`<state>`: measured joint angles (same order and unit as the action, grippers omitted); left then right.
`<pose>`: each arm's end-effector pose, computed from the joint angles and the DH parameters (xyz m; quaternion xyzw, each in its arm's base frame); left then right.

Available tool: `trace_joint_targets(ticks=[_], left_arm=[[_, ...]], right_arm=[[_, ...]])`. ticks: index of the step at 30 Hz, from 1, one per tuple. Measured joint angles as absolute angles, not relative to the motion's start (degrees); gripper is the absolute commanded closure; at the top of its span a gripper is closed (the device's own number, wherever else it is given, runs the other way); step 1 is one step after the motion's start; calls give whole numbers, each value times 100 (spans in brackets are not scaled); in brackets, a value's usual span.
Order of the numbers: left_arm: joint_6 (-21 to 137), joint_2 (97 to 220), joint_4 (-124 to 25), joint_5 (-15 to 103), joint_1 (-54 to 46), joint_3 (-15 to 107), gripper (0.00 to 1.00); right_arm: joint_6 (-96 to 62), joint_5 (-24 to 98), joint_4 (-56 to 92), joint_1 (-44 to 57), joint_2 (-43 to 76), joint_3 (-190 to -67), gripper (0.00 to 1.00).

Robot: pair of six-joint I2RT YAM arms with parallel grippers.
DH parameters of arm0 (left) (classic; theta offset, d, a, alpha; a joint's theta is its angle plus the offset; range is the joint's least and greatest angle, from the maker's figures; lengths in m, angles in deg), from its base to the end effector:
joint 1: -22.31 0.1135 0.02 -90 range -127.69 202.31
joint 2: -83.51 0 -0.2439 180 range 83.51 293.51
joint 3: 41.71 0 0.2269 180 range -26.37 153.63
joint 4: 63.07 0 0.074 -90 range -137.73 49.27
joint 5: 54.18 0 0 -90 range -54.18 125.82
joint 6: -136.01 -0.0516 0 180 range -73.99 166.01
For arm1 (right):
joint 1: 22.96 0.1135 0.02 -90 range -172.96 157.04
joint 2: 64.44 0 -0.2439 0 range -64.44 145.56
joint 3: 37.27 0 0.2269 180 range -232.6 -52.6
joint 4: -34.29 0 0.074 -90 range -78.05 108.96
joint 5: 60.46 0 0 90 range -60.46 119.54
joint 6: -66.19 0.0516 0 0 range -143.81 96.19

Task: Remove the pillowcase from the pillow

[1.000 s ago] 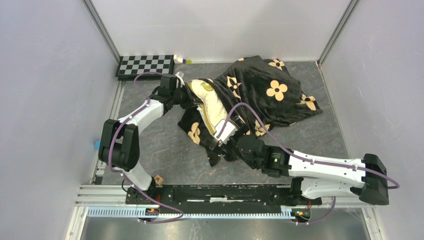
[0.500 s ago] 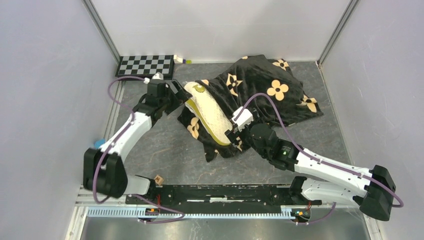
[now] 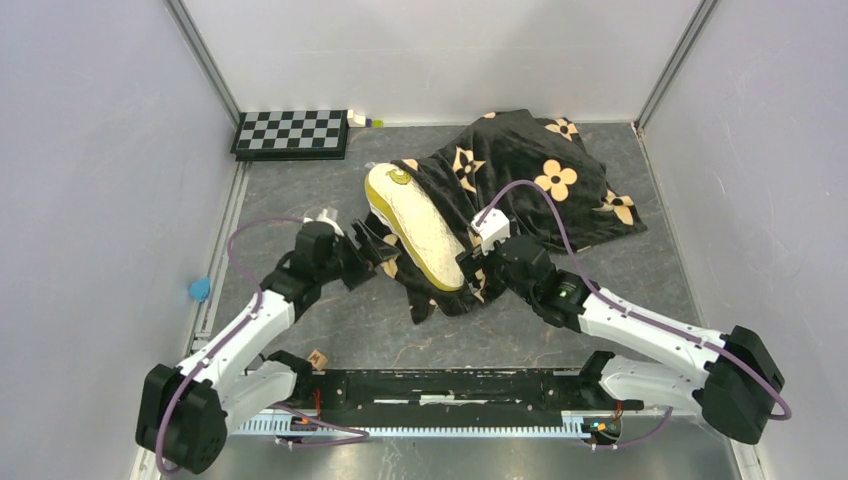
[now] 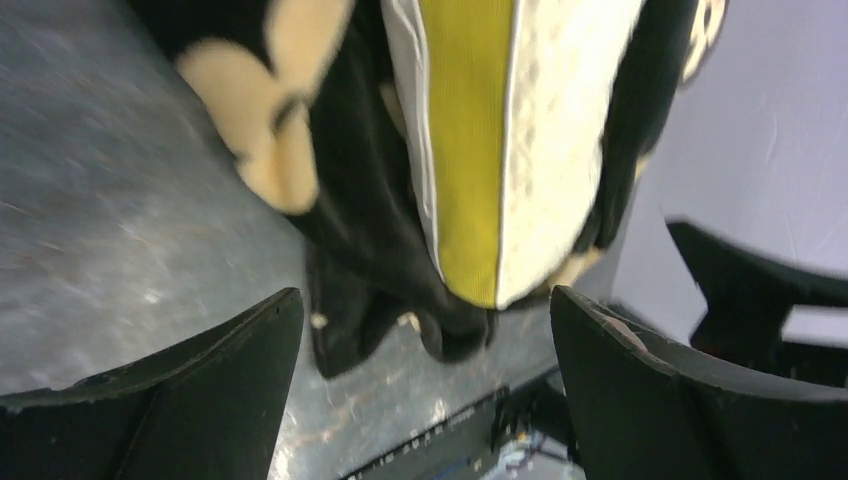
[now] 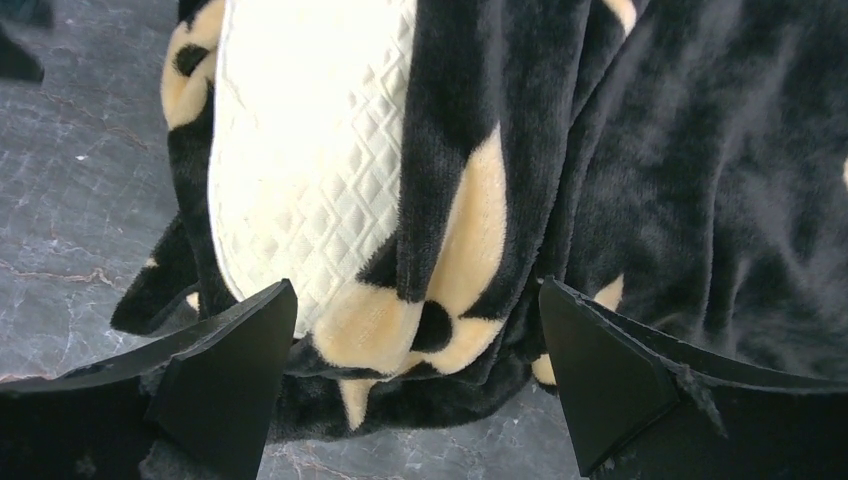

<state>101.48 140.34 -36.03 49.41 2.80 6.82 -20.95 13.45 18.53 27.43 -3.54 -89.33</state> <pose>0.1961 -0.0823 0.2131 -0.2206 0.8558 -0.3609 0.2978 0.1627 0.1742 0.2403 -0.2666 0.7930 0.1344 0.5310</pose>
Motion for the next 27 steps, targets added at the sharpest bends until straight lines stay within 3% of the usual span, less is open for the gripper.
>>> trace_joint_targets(ticks=[8,16,27], left_arm=[[10884,13984,-4881,4960,-1029,76,4],[11066,14629,-6092,4766,-1378,-18,4],[11155,15720,-6606,4646,-1545,105,2]], right_arm=[[-1754,1594,1853,2280,254,-9030,5],[-1444,1871,2172,1836,368,-8850,27],[-1302,2313,2552,1598,472,-8621,29]])
